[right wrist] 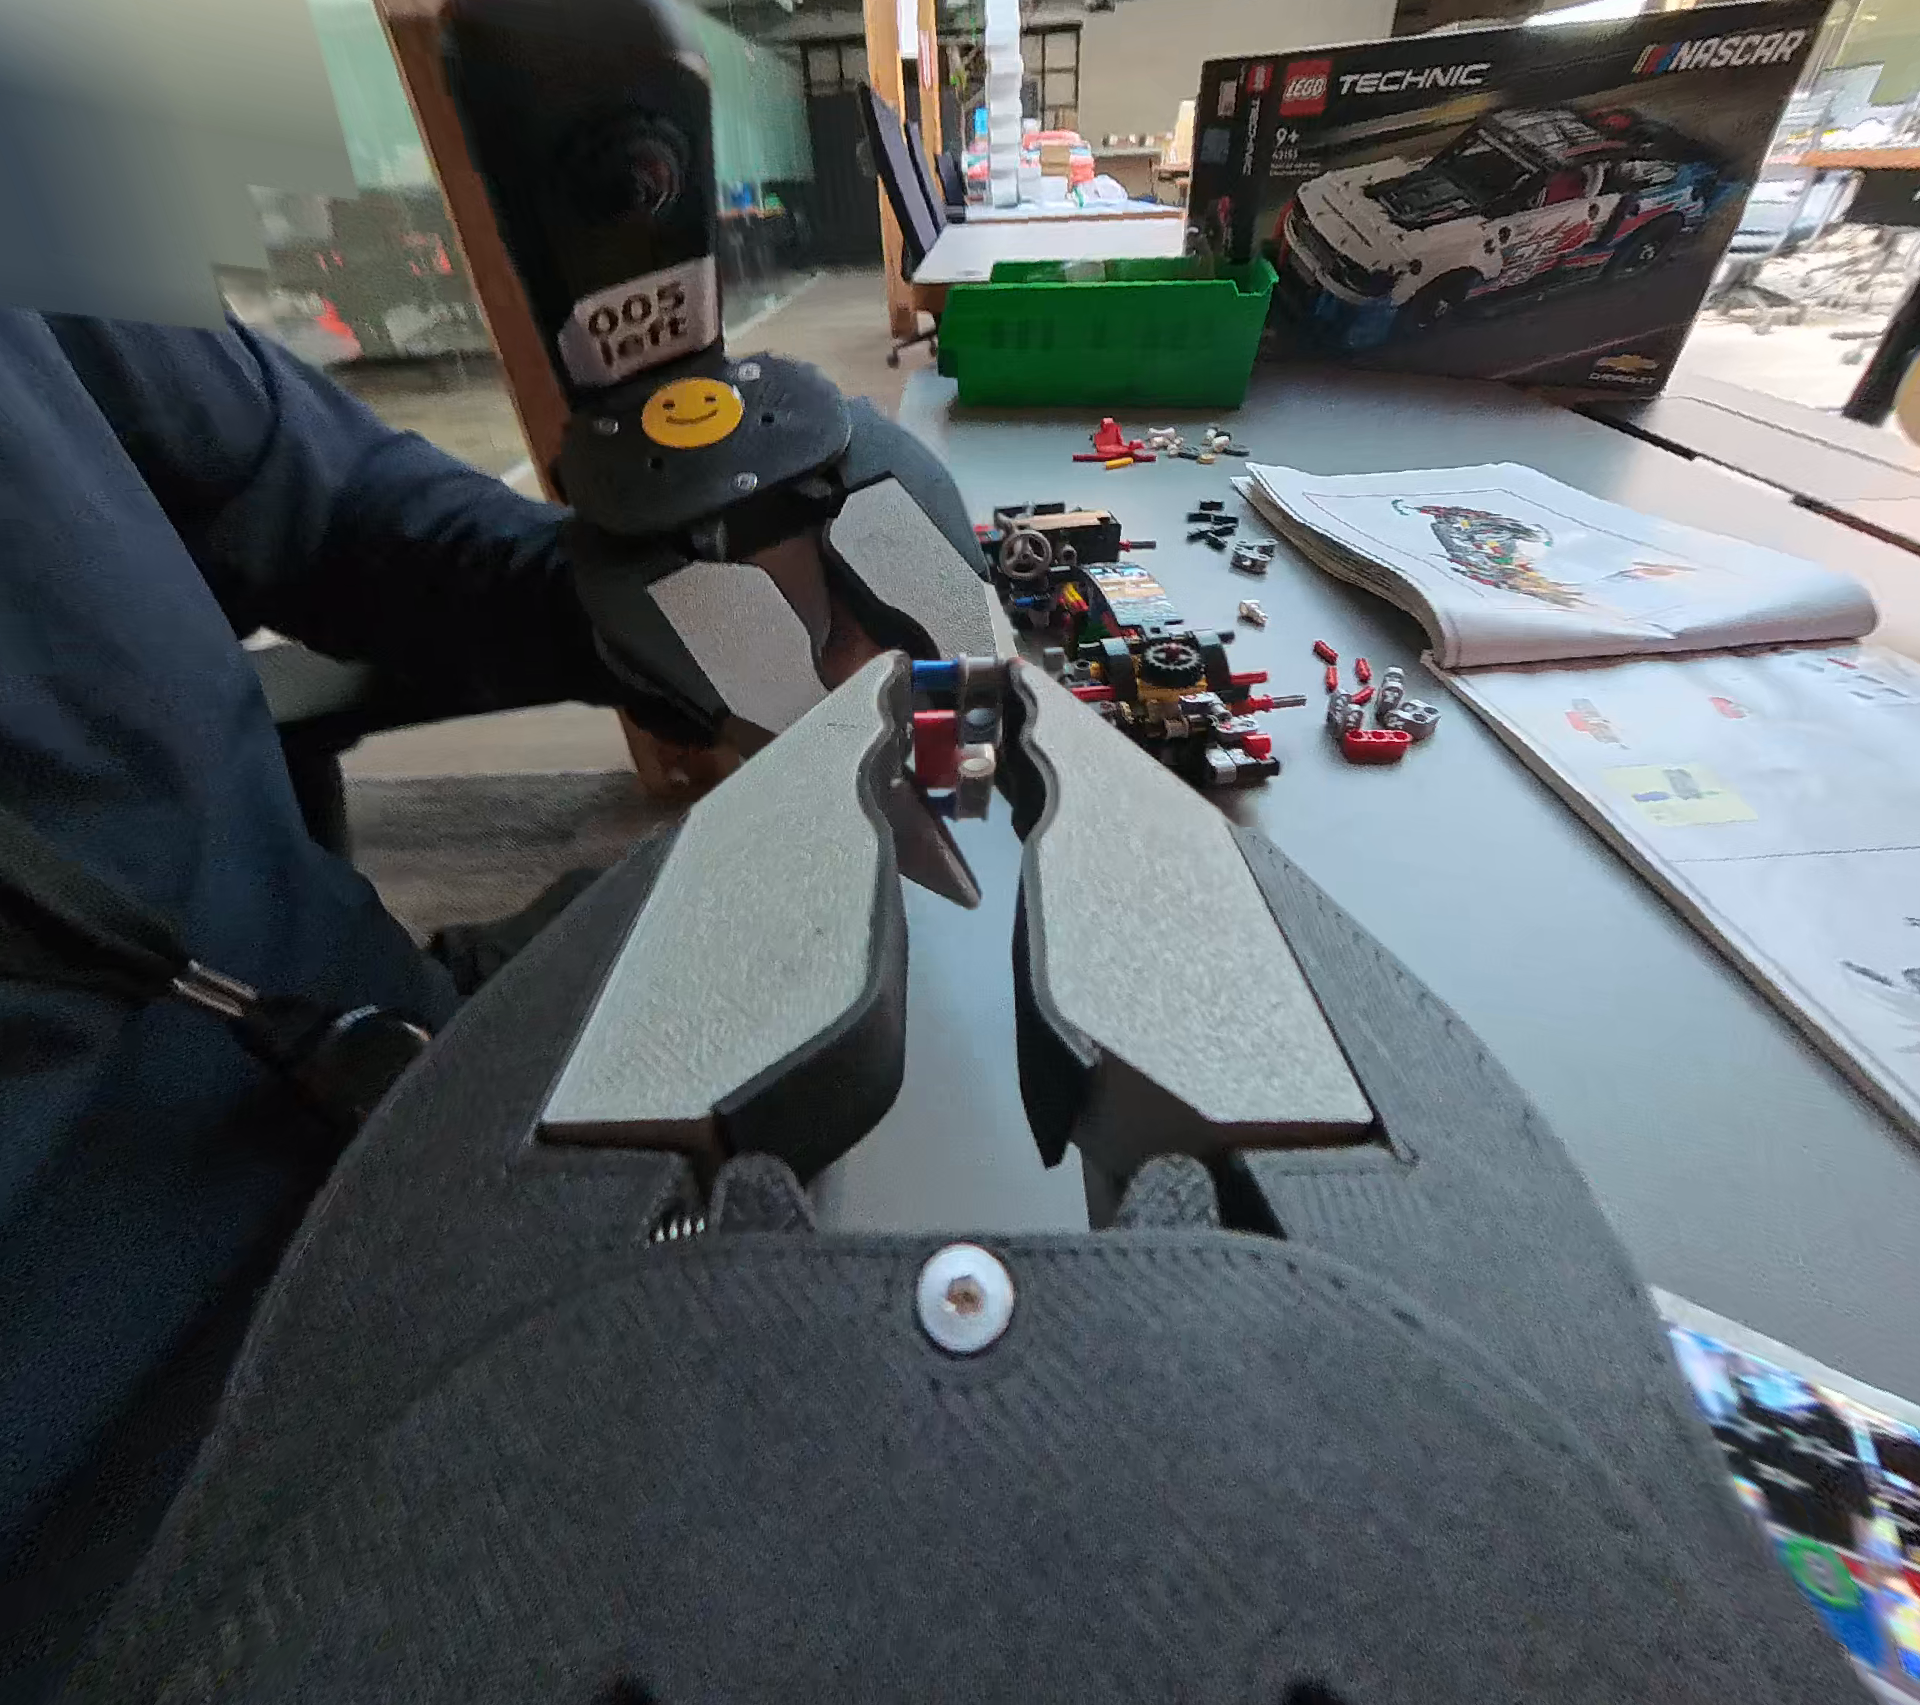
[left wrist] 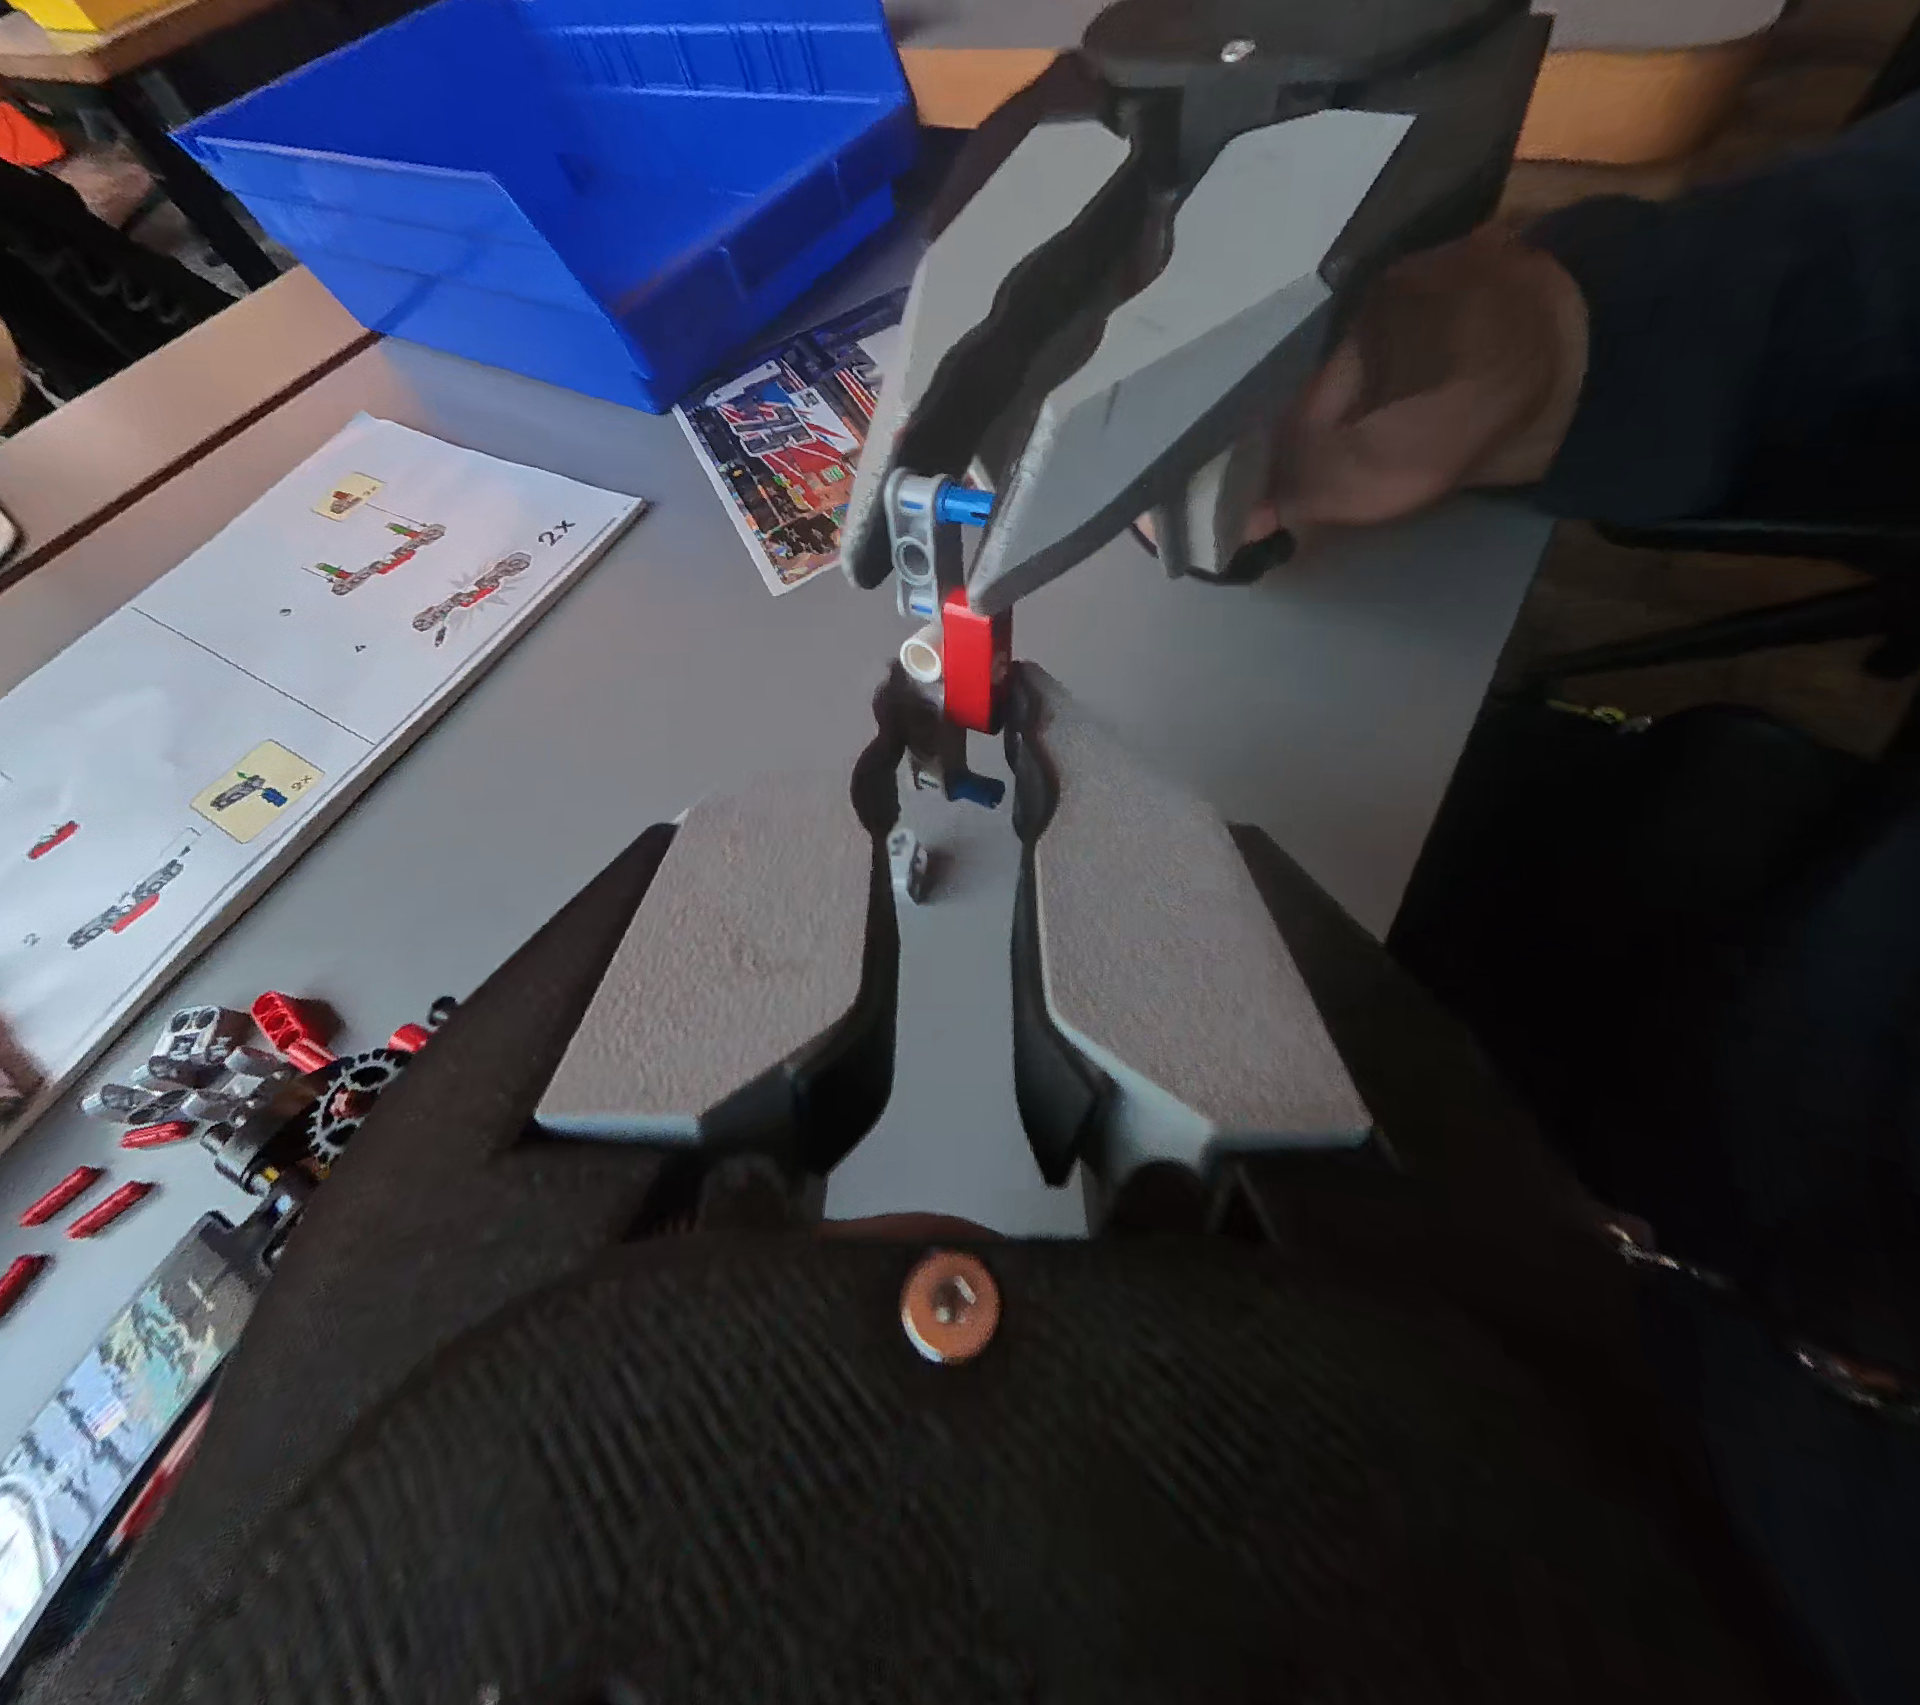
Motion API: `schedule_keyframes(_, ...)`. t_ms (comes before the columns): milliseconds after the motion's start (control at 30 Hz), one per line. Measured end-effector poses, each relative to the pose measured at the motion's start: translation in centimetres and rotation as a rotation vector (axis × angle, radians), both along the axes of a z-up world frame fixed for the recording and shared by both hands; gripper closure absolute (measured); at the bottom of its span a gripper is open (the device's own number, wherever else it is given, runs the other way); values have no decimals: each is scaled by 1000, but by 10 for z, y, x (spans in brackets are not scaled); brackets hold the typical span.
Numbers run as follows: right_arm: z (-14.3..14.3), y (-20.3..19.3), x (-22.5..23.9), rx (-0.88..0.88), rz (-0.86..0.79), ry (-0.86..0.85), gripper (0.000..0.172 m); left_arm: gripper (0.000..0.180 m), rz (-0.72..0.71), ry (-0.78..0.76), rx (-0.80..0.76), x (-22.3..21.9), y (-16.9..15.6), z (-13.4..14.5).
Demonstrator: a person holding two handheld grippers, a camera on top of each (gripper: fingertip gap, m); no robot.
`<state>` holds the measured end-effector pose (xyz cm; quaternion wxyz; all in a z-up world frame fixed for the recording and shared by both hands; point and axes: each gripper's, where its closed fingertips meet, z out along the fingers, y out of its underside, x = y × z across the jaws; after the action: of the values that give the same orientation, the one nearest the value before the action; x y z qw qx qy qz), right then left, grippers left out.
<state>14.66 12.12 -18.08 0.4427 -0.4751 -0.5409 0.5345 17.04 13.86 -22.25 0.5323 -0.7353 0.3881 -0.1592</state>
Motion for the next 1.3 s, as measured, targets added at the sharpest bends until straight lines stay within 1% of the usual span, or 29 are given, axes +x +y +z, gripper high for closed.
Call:
schedule_keyframes(67,5,1,0,-79,10,34,157,166,33,2,60,-1,3,6)
schedule_keyframes(133,8,1,-1,-118,11,60,157,166,57,-9,100,-1,5,9)
schedule_keyframes(267,10,-1,-2,-115,9,73,156,166,73,-48,117,1,6,11)
schedule_keyframes(433,16,-2,-2,-154,7,123,156,166,82,-126,141,4,4,18)
schedule_keyframes(533,18,-4,-1,-135,11,135,156,166,78,-154,164,5,3,22)
schedule_keyframes(700,17,-5,-1,-133,25,127,155,166,93,-144,189,5,4,21)
schedule_keyframes(833,15,-5,-2,-173,37,126,155,166,113,-134,215,3,5,20)
schedule_keyframes(900,15,-6,-2,-165,41,123,155,166,110,-131,221,4,4,21)
schedule_keyframes(1033,17,-6,0,-67,-1,115,158,166,83,-171,207,10,1,24)
schedule_keyframes(1300,15,-5,0,-30,-30,100,160,166,64,-199,186,14,-2,23)
